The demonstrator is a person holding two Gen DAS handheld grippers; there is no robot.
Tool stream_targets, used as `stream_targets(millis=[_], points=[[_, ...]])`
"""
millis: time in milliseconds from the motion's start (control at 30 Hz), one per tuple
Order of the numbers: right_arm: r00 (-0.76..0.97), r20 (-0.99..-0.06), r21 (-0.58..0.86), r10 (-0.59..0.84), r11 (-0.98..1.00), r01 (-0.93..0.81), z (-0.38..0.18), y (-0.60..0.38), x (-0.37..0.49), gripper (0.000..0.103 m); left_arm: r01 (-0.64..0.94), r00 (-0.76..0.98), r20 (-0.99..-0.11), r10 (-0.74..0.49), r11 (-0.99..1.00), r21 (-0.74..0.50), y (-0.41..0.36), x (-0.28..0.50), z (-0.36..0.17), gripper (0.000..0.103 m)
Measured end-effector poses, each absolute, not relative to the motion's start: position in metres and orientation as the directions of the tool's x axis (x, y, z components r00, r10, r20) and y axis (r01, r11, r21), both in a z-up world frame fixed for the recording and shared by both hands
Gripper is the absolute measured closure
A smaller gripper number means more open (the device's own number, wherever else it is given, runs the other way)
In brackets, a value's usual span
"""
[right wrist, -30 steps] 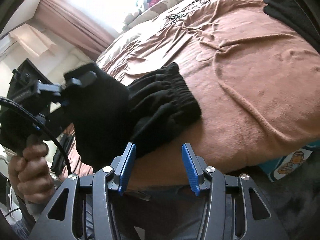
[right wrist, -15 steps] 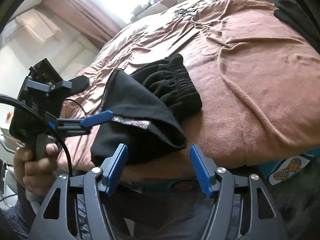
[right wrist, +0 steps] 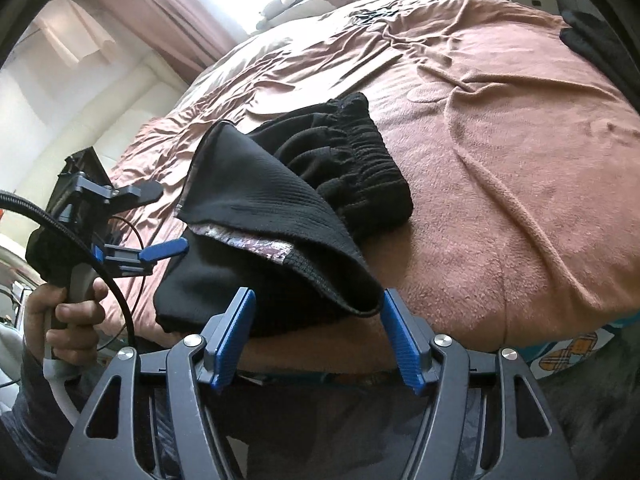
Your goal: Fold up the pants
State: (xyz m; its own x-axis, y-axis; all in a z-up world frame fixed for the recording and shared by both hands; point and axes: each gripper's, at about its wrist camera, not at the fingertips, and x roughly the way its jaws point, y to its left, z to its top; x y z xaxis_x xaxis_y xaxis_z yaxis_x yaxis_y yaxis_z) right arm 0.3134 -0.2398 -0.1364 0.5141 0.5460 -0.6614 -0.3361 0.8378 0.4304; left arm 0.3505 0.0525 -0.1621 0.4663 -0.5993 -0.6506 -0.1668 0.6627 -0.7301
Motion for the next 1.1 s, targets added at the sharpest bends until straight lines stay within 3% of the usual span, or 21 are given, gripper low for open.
stream_targets(millis=[267,367,467,533,600,733,767,867,900,1100], points=[[0.502,-0.677,0.427,0.539,0.842,-0.329,-0.140,-0.236,0.319,0.040,-0.192,0.503,-0.624,-0.598,0.626,-0.756,0.058,0.368,-0.184,0.008],[0.491,-0.677,0.428,0.548,0.836,-0.343,-0.142,-0.234,0.321,0.054,-0.197,0.513,-0.624,-0.589,0.627,-0.754,0.057,0.375,-0.183,0.007],[0.497,-0.678,0.414,0.542,0.840,-0.352,-0.141,-0.232,0.322,0.058,-0.202,0.537,-0.613,-0.580,0.617,-0.761,0.059,0.377,-0.178,0.008],[0.501,-0.675,0.410,0.541,0.840,-0.355,-0.140,-0.232,0.322,0.065,-0.191,0.563,-0.601,-0.567,0.619,-0.762,0.062,0.377,-0.171,0.014],[0.509,-0.667,0.413,0.545,0.838,-0.357,-0.139,-0.234,0.322,0.075,-0.189,0.566,-0.609,-0.555,0.632,-0.752,0.063,0.381,-0.166,0.027],[0.525,-0.647,0.417,0.553,0.833,-0.363,-0.138,-0.239,0.319,0.083,-0.188,0.562,-0.626,-0.541,0.653,-0.734,0.063,0.393,-0.165,0.036],[0.524,-0.642,0.422,0.559,0.829,-0.367,-0.138,-0.240,0.319,0.086,-0.189,0.557,-0.633,-0.538,0.660,-0.727,0.062,0.397,-0.167,0.043],[0.523,-0.637,0.429,0.566,0.824,-0.370,-0.139,-0.243,0.319,0.089,-0.210,0.540,-0.668,-0.512,0.687,-0.696,0.061,0.405,-0.168,0.076],[0.523,-0.637,0.429,0.567,0.824,-0.371,-0.139,-0.244,0.319,0.091,-0.204,0.544,-0.665,-0.511,0.689,-0.696,0.061,0.406,-0.167,0.082],[0.525,-0.617,0.439,0.586,0.810,-0.389,-0.136,-0.247,0.319,0.094,-0.124,0.587,-0.634,-0.504,0.718,-0.685,0.054,0.417,-0.132,0.086]])
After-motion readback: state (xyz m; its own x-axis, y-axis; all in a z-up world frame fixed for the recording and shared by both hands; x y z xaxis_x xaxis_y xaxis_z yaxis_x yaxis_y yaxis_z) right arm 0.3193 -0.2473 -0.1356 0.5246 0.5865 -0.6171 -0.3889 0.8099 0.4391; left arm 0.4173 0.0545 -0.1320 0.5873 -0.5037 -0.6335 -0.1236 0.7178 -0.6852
